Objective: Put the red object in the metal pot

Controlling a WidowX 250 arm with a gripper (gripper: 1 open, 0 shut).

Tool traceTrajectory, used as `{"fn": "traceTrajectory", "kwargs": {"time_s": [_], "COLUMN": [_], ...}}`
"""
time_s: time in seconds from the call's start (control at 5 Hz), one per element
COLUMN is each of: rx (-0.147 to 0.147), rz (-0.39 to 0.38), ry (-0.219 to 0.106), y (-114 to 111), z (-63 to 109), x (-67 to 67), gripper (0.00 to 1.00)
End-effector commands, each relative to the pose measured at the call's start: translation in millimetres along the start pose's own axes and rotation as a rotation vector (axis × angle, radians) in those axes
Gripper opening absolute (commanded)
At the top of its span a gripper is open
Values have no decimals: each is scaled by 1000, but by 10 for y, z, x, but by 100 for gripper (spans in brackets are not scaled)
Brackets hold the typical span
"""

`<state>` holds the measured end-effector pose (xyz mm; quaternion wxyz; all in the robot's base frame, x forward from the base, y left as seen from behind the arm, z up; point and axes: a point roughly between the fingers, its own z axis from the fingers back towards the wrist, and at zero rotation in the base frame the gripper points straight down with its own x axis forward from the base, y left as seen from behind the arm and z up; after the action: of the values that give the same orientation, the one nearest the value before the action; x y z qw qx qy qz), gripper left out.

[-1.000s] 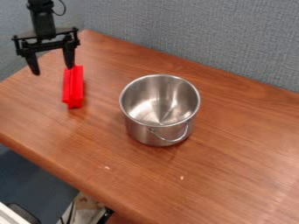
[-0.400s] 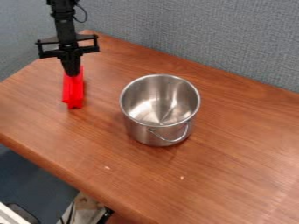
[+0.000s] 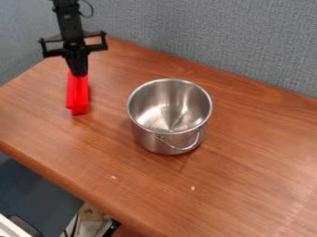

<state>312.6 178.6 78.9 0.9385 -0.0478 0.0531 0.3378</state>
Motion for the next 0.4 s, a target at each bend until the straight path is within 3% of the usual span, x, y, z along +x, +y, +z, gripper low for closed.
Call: {"fn": "traceTrajectory", "kwargs": {"time_s": [0.0,0.2], "rx": [-57,-72], "rz": [-101,-173], "ry": [-28,4], "y": [-231,-397], "z": [406,499], "x": [72,149], "gripper": [0,0]}}
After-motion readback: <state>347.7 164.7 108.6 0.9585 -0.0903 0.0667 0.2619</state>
